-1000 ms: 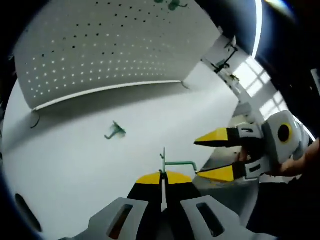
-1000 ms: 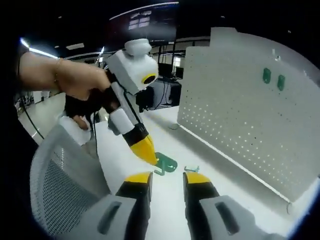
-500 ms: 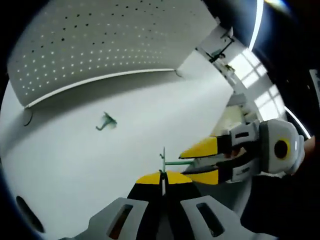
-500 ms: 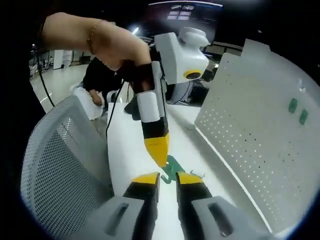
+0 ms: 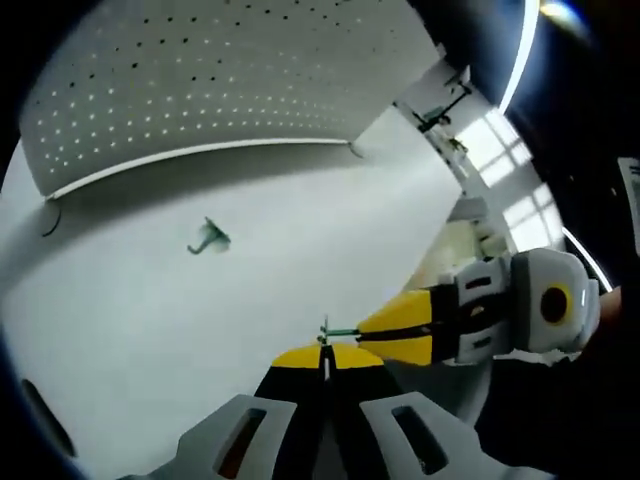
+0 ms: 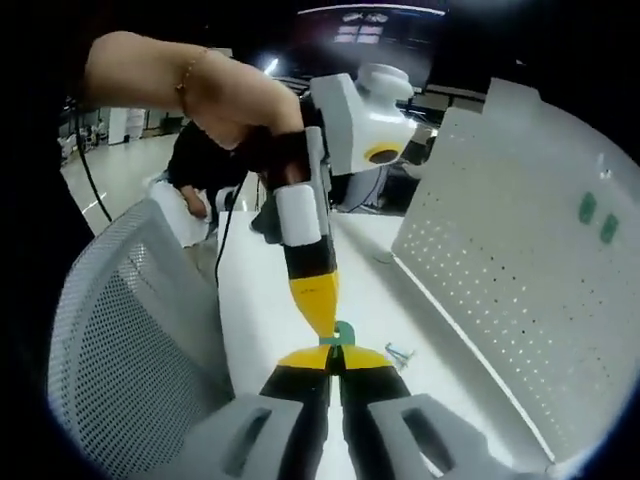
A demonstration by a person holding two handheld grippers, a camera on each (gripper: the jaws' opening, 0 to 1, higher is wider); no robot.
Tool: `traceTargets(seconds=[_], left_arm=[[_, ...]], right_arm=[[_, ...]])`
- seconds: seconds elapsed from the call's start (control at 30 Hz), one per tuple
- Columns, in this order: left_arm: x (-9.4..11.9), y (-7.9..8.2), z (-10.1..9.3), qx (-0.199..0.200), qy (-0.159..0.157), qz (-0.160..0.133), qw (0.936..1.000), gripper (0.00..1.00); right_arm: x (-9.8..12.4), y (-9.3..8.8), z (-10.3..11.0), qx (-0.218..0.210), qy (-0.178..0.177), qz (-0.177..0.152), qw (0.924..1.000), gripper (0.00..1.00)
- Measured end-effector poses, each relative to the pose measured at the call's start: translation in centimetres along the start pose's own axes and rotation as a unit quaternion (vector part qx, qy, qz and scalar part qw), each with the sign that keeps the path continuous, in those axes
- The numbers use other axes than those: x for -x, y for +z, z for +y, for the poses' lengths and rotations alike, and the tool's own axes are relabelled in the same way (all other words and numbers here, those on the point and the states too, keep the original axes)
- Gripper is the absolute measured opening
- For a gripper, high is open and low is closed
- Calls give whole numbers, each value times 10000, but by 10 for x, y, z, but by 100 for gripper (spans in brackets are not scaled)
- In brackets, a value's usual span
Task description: Insert the hook assembly into the mounting plate slot until the hook locks in place.
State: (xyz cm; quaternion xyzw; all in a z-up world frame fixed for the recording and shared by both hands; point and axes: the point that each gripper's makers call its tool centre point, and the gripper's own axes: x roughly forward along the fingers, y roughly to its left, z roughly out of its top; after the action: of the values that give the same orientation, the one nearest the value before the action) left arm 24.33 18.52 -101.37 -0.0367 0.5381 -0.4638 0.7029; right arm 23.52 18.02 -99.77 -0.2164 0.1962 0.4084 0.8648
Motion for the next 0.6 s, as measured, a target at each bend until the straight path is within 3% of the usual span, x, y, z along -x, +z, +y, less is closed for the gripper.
traceTargets(seconds=[0.23,0.4,0.47,0.53,0.6], left_arm=[[-1,5,0,-169,12,-238,9996,1],[2,17,-1,-638,49,-706,9955,2],[5,21,5,-872,272,-840,9923,10],[5,21,5,-735,273,-868,9931,29],[6,24,5,-684,280,-1005,9922,39]], right_arm=[[-1,-2,-5,-304,-59,39,9995,0],[0,-1,-16,-1093,-171,-108,9938,0],[1,-1,-24,-1280,-248,-158,9913,0],[3,0,-29,-1465,-312,-218,9885,0],[5,2,-36,-1759,-399,-317,9831,0]])
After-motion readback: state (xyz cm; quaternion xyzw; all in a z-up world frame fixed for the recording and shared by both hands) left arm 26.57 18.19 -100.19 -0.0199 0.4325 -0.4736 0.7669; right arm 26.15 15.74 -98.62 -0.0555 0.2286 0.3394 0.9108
